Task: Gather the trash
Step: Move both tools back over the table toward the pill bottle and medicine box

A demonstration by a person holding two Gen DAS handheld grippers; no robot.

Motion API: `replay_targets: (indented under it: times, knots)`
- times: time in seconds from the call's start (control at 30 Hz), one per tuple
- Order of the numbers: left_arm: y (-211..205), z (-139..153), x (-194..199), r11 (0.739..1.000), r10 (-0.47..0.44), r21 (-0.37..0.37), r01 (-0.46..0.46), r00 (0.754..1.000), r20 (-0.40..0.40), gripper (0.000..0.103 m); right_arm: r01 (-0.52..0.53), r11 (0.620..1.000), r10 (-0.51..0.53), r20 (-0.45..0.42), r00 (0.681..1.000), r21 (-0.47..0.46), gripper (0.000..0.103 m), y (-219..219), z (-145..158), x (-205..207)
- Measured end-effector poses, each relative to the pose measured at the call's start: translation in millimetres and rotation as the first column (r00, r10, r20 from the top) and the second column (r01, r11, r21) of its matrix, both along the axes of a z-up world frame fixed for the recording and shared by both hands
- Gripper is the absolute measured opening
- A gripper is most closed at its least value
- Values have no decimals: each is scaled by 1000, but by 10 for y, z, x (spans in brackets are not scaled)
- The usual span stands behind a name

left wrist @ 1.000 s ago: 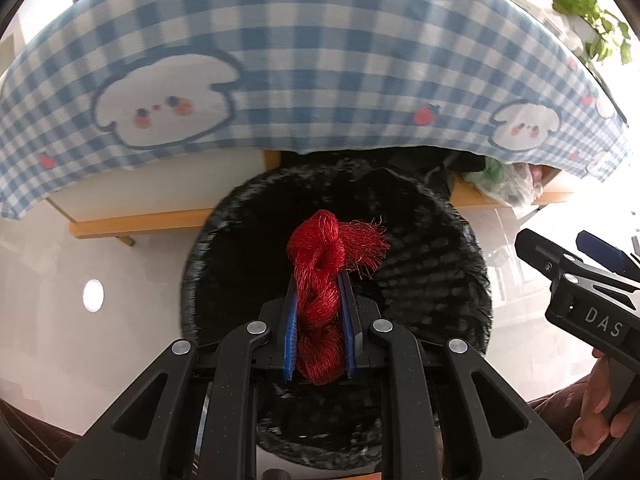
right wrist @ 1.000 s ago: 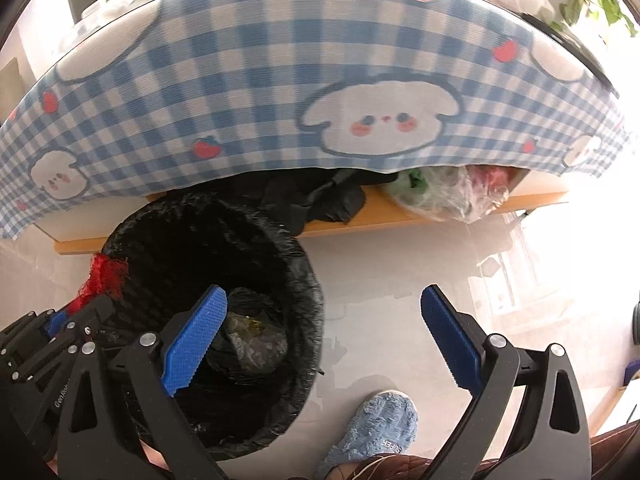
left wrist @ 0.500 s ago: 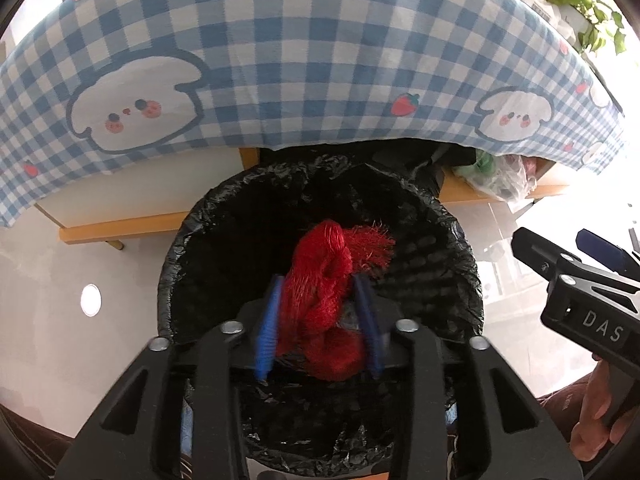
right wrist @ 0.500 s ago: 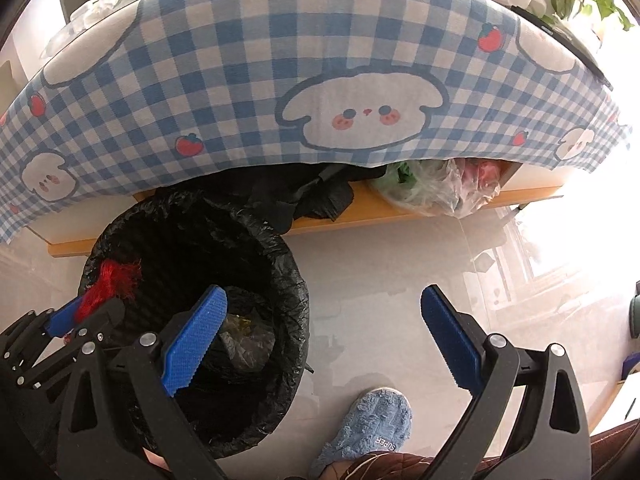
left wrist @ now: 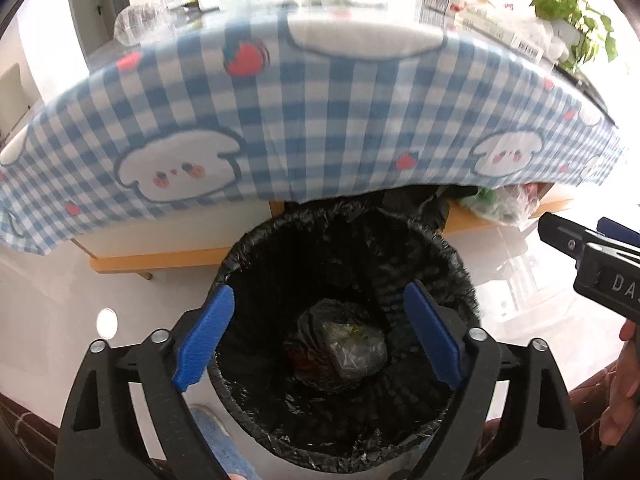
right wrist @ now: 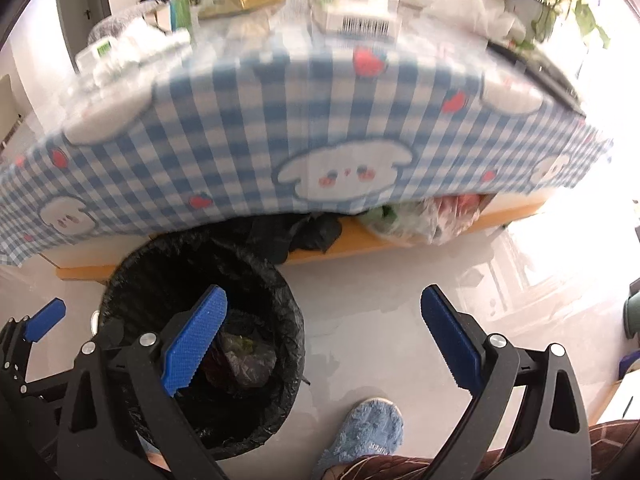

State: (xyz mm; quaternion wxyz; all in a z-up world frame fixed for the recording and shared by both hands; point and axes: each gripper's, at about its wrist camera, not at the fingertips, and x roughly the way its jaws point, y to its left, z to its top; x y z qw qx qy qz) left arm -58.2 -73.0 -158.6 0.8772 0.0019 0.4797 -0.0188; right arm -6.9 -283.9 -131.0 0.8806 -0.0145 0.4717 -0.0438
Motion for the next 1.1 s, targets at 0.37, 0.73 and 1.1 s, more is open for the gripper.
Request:
replay_targets:
  times: [0.37,0.73,1.1]
  knots:
    - [90,622,-73,1000,2,-16,-1,998,68,97,-32,999,32,102,994,-1,94,76,519,-108]
    - [254,1033,3,999,5,-41,-2,997,72,97,-50,999,51,185,981,-10,94,71,970,-71]
    - [578,1322,378,996,73,-48,-70,995,72,97,-41,999,45,205,978,-23,94,-73,1197,207]
